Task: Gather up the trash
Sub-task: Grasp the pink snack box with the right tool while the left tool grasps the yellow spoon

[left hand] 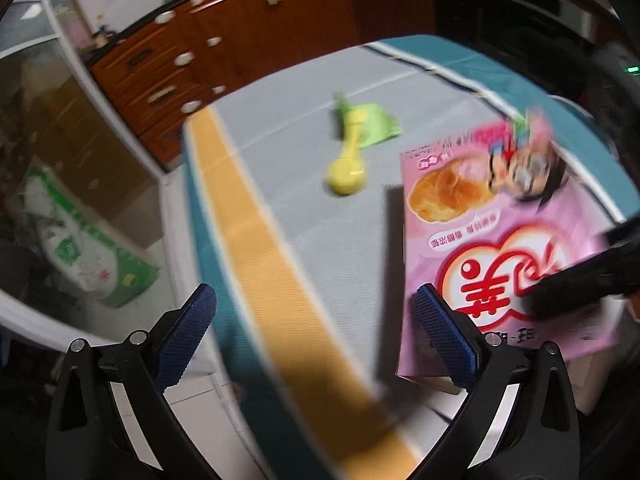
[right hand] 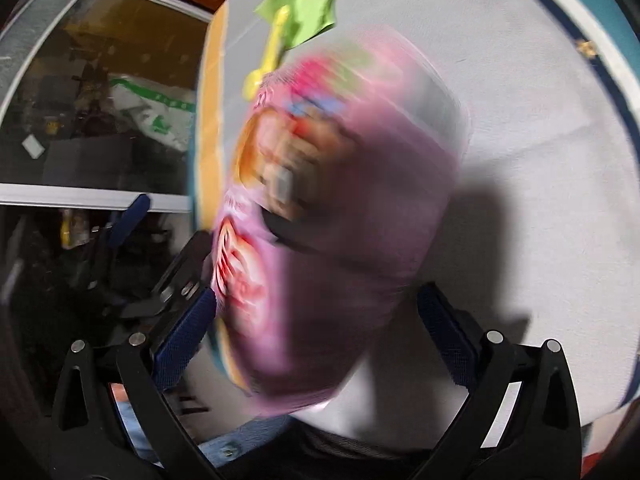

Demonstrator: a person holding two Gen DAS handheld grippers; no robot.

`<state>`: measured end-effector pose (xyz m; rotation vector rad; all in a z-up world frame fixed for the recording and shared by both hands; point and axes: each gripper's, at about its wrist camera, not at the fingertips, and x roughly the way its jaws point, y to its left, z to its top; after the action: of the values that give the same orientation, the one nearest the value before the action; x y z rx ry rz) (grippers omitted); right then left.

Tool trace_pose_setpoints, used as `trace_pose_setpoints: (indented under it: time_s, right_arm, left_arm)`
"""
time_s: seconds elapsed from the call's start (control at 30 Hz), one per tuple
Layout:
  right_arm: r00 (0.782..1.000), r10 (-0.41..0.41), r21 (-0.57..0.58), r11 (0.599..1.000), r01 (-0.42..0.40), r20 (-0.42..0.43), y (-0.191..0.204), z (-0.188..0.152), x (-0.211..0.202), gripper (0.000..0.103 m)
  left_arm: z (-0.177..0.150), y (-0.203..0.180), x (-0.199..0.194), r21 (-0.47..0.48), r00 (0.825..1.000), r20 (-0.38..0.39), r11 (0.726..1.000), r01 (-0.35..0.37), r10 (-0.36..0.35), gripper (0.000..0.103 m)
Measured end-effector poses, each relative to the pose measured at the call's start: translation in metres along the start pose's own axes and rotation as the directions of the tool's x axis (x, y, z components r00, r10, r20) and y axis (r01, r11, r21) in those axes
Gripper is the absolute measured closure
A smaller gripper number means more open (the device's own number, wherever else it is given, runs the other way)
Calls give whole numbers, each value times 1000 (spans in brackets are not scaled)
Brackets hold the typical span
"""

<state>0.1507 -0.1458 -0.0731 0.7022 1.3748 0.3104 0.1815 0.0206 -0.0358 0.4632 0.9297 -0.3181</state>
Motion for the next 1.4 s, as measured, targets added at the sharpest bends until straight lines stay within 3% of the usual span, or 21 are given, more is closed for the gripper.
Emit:
trace_pose_setpoints:
  time_s: [0.03,0.1,0.17,0.23,0.3,0.37,0.47,0.63,0.7,0.8,0.9,0.93,1.0,1.3,1.4]
  right_arm:
    - [1000,27,-3,1000,-27,7,3,1,-1,6]
    - [1000,-3,-38,999,4,27,12,6,-3,6]
    - [999,-27,-55,998,29,33,16,10,-2,6]
    - [998,-42,-61,997,45,41,19,15,-3,6]
    - [996,-51,-96,994,58,77,25,16,-8,13]
    - [982,-110,-147,980,133,150,35,17,-20,44]
    - [972,-137,-167,971,170,190,39,21,-38,52]
    - [913,-245,-169,935,311,327,39,29,-76,54]
    - [872,-309,-150,909,388,380,36,34,-89,54]
    - [847,-339,-135,896,424,408,30,42,-100,54]
    - [843,-352,-133,890,436,408,21,49,-104,54]
    - [843,-355,-134,889,438,405,20,51,-104,54]
    - [849,-355,-138,890,435,391,20,56,-98,54]
    - [867,-343,-161,893,420,361,23,71,-82,54]
    - [871,-335,-167,895,414,360,22,72,-82,54]
  left_arm:
    - [-3,4,9,-5,999,-41,1000,-2,2,5]
    - [-11,10,20,-40,995,-86,998,40,-43,6]
    - [-15,10,24,-34,995,-92,999,23,-26,6]
    - [-15,11,23,-66,994,-89,996,57,-63,6]
    - [-14,11,22,-78,994,-82,995,65,-71,8]
    - [-12,10,21,-78,995,-77,995,54,-60,8]
    - [-7,13,20,-112,991,-63,988,107,-114,8]
    - [14,20,29,-196,986,-22,968,159,-166,8]
    - [24,24,37,-223,983,-17,959,177,-185,8]
    - [43,26,54,-255,973,-1,941,224,-232,8]
    - [59,24,69,-245,969,-12,941,236,-246,21]
    - [63,24,72,-240,967,-18,940,241,-253,33]
    - [71,19,79,-226,960,-37,938,263,-278,46]
    - [83,4,91,-167,950,-64,942,291,-305,47]
    - [85,-2,90,-135,958,-59,953,270,-280,63]
